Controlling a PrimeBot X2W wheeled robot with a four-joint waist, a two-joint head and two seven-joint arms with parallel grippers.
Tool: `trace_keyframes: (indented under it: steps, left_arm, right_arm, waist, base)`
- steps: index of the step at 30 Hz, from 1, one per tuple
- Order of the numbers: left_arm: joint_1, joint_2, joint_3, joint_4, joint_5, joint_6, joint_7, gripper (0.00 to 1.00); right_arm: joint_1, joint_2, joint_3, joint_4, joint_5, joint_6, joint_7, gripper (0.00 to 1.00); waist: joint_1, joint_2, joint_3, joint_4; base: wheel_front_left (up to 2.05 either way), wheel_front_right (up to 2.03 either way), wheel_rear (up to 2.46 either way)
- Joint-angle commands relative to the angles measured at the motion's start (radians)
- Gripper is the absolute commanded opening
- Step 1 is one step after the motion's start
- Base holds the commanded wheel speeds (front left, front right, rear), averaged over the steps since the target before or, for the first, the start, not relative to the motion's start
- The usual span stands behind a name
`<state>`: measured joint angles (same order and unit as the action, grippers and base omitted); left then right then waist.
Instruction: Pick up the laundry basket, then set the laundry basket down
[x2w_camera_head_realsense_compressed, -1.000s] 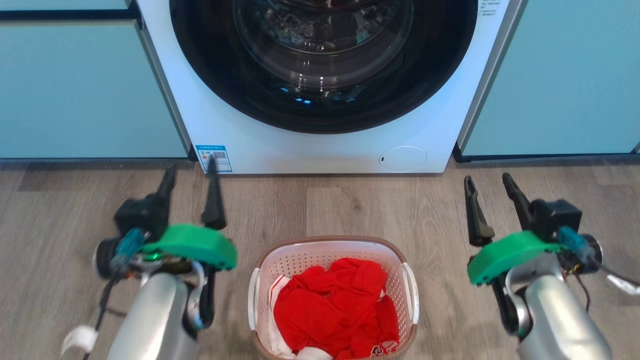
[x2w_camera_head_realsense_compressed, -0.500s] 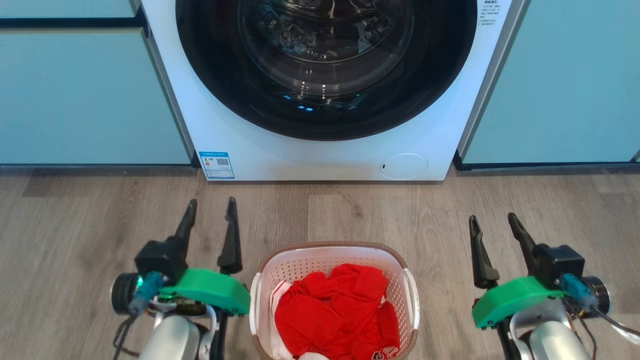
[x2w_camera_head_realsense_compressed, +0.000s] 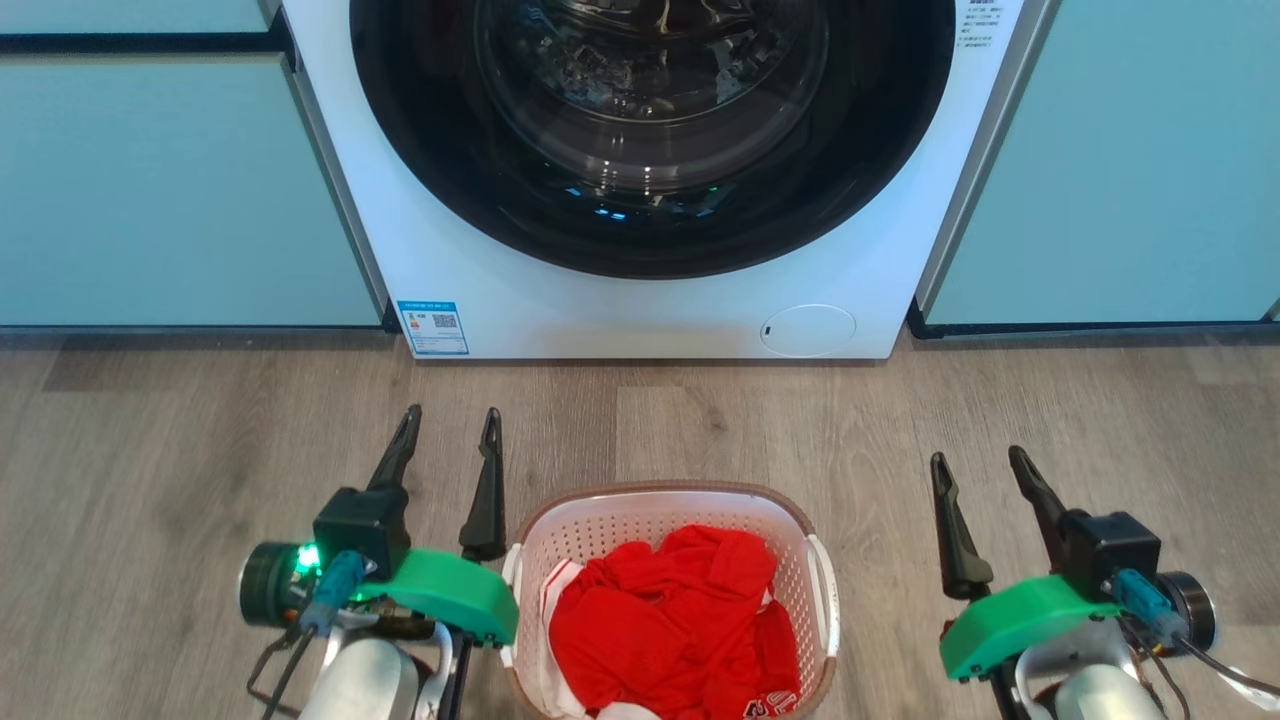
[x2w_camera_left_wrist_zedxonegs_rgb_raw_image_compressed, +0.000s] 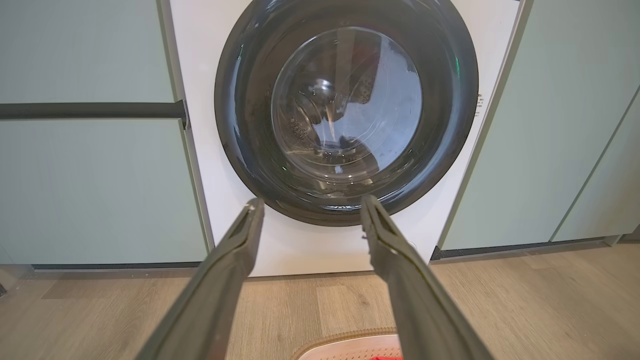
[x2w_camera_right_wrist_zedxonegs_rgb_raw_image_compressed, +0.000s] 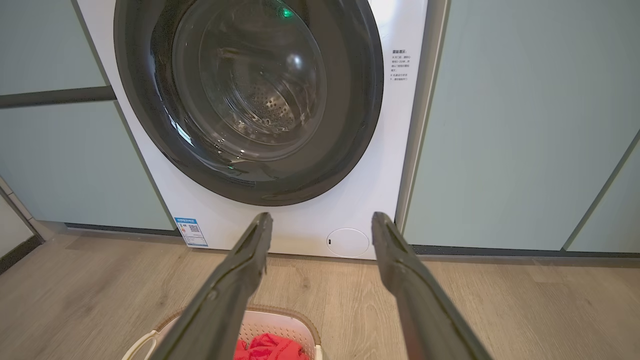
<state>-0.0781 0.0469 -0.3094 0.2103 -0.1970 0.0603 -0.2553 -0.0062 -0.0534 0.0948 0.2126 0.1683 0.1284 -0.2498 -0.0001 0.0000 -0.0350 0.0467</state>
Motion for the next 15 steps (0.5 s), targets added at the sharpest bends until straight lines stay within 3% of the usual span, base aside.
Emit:
trace_keyframes:
  steps: [1, 15]
  left_arm:
    - [-0.026, 0.003, 0.039, -0.03, -0.001, -0.008, -0.006, 1.0]
    - [-0.028, 0.003, 0.042, -0.022, -0.025, -0.014, -0.006, 1.0]
  right_arm:
    - [-0.02, 0.003, 0.015, -0.035, 0.0, 0.002, -0.012, 1.0]
    - [-0.023, 0.003, 0.008, -0.036, 0.001, 0.002, -0.012, 1.0]
  waist:
    - [0.0001, 0.0, 0.0, 0.0]
    - [0.0001, 0.0, -0.004, -0.002]
  base:
    - [0.0, 0.0, 0.0]
    - [0.0, 0.0, 0.0]
